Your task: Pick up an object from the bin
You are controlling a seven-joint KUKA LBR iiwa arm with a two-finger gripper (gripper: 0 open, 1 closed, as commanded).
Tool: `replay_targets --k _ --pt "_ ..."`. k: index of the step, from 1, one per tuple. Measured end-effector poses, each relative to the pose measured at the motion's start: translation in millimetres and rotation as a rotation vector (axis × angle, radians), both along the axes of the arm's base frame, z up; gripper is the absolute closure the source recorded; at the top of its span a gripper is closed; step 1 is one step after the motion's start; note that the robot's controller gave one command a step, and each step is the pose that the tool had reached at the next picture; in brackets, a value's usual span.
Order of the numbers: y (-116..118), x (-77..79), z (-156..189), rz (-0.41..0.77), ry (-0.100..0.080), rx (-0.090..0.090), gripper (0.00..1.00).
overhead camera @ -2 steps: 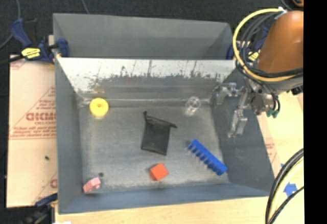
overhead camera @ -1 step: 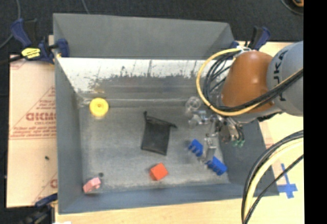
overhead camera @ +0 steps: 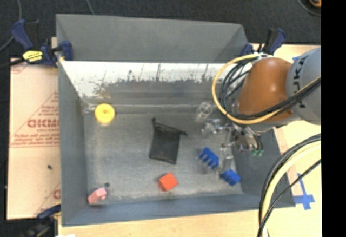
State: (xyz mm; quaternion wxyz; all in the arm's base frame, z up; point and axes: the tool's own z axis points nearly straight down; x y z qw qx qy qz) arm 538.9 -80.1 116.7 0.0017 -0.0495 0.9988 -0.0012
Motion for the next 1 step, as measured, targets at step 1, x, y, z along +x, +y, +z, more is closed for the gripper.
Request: replay_targets --k 1 --pt "-2.0 0.6 -3.0 0.008 0.000 -0.001 0.00"
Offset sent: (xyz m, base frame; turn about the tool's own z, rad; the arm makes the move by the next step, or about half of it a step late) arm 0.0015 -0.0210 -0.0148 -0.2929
